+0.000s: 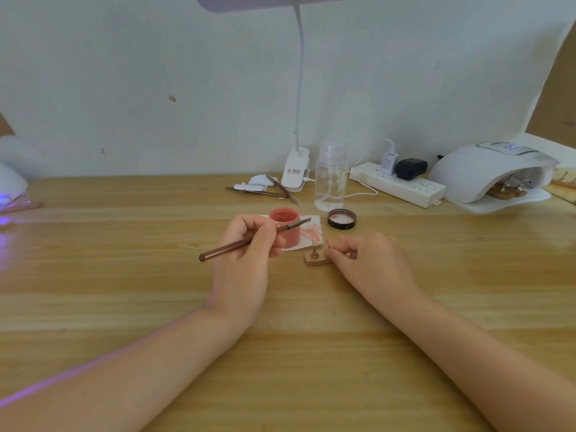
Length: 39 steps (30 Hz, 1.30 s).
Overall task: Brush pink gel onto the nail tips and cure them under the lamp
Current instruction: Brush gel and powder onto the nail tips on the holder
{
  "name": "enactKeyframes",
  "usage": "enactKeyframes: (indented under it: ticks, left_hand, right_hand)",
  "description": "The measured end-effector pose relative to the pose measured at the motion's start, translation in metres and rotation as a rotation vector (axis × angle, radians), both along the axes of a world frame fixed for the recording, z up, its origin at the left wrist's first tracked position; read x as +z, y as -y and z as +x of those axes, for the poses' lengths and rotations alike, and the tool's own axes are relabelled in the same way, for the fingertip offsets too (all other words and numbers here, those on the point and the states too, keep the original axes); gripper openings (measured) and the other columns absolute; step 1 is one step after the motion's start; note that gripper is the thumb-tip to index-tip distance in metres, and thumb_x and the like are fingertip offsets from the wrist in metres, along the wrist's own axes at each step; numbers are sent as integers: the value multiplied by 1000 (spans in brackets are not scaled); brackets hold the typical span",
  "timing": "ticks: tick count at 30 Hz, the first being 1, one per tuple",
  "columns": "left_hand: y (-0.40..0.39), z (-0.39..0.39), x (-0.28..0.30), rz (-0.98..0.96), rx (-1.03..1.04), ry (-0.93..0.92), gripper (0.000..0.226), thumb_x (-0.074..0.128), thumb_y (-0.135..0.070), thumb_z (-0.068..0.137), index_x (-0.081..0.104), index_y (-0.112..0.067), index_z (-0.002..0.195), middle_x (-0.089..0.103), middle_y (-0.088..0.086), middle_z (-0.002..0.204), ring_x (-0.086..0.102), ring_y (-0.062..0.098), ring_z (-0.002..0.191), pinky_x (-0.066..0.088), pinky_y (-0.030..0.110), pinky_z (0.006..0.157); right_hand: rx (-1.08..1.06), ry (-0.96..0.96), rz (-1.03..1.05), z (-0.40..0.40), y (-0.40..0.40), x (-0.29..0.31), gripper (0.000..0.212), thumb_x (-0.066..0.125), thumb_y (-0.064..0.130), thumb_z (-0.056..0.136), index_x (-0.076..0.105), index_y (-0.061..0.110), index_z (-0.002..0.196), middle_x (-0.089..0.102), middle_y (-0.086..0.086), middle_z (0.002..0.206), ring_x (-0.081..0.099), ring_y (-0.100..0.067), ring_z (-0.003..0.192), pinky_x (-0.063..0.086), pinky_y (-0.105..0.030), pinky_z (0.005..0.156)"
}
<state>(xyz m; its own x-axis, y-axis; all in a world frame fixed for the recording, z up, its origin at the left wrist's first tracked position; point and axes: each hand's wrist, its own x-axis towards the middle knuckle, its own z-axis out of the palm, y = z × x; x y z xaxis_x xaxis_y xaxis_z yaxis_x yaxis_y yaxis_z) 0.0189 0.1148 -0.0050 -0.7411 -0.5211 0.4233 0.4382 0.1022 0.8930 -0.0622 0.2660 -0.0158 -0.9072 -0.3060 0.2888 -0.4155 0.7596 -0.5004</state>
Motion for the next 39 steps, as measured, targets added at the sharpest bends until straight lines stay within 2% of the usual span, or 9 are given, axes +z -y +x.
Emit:
enactKeyframes:
  ticks: [5,9,13,16,21,27,33,37,39]
  left_hand:
    - [4,-3,-1,130,-29,28,22,49,-2,94,56,-11,75,64,-2,58,59,8,58,49,19,57]
    - [7,-6,-1,212,-24,53,22,49,-3,95,55,-10,75,64,1,58,58,13,57,48,22,58]
    - [7,-8,-1,240,-25,58,23,49,-3,95,54,-10,73,63,1,56,58,13,56,48,21,56]
    - [7,-9,-1,277,-24,60,24,48,-2,95,54,-9,73,62,1,55,57,13,55,47,21,55]
    - [8,-11,-1,361,-32,63,21,49,-2,94,54,-8,74,62,2,53,58,11,51,48,20,51]
    - [9,-13,-2,380,-34,61,21,49,-1,93,54,-8,74,61,3,53,58,11,50,47,20,50]
    - [9,-12,-1,390,-34,66,21,50,-1,93,55,-8,74,61,3,53,57,12,51,47,20,50]
    - [9,-10,-1,349,-42,61,20,49,-1,94,54,-8,75,62,3,54,58,12,52,48,21,52]
    - [8,-8,-1,273,-51,51,20,49,-2,94,54,-7,76,63,3,56,59,12,54,49,22,55]
  right_hand:
    - [-58,-26,75,-2,-2,1,28,54,43,91,73,23,88,72,0,93,61,-18,94,47,-26,77]
    - [-89,-48,50,-1,-6,1,32,56,42,90,70,17,75,69,0,72,63,-20,92,38,-22,71]
    - [-9,-116,105,6,0,2,30,54,48,89,73,24,85,72,3,91,62,-16,102,31,-31,109]
    - [-1,-137,244,9,4,3,39,43,56,90,70,29,96,69,6,104,57,-17,107,45,-36,97]
    - [18,-173,360,7,7,2,42,34,52,96,67,29,108,65,4,116,56,-21,111,49,-37,86]
    - [54,-222,449,7,8,2,41,27,48,100,63,30,109,63,5,118,58,-16,113,50,-37,88]
    - [95,-253,440,10,8,5,40,27,45,101,64,30,107,65,5,106,60,-17,109,50,-37,86]
    - [111,-293,339,12,8,4,35,35,42,99,66,25,101,65,3,89,60,-17,84,50,-31,65]
    - [115,-290,206,14,7,3,29,44,38,96,67,21,95,63,3,78,58,-19,76,49,-34,68]
